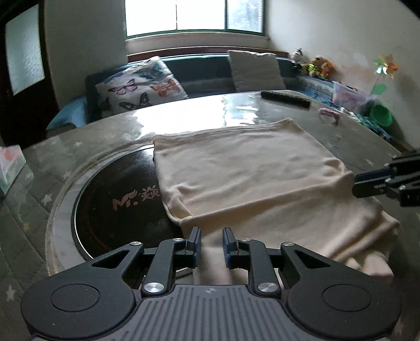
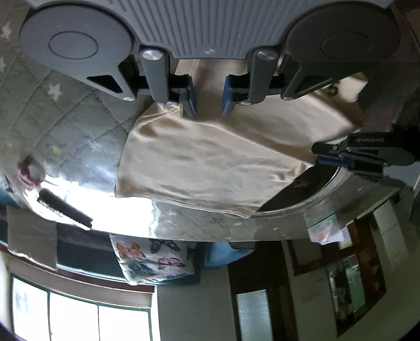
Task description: Fold clothes
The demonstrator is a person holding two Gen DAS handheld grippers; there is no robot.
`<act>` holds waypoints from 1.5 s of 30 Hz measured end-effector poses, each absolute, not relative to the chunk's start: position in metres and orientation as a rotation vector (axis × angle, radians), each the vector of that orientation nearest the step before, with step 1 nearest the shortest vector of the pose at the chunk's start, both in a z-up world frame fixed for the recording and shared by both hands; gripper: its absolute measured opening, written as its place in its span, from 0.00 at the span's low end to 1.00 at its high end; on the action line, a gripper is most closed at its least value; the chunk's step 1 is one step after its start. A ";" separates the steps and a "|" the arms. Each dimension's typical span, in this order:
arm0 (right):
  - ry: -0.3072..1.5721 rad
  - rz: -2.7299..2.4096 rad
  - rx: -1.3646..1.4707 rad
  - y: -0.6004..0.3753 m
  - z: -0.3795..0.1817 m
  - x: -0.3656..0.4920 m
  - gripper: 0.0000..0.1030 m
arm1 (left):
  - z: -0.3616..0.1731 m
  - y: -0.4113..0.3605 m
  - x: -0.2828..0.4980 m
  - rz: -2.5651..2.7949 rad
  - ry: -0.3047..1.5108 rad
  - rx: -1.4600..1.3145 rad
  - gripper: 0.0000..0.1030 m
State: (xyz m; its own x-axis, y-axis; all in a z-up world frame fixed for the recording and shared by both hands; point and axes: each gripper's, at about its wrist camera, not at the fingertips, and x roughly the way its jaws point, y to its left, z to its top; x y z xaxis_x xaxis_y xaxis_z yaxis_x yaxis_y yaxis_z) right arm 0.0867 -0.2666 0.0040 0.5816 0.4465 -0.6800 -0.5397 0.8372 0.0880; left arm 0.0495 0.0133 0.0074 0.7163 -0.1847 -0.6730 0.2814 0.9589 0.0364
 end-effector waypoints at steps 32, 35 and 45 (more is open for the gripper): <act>0.679 0.815 -0.538 -0.254 0.009 0.008 0.64 | 0.003 -0.027 -0.001 -0.543 0.565 0.439 0.09; 0.650 0.814 -0.566 -0.247 0.005 0.013 0.64 | 0.009 -0.022 0.016 -0.529 0.582 0.376 0.08; 0.708 0.777 -0.491 -0.252 -0.002 0.052 0.20 | 0.008 -0.015 0.021 -0.515 0.601 0.356 0.14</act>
State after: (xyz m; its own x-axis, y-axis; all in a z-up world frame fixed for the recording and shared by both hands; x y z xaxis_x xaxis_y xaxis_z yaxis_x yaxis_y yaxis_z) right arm 0.0525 -0.2518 -0.0025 0.5065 0.4591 -0.7298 -0.7694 0.6227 -0.1422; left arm 0.0206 -0.0154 0.0085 0.7057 -0.3524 -0.6147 0.5534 0.8159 0.1676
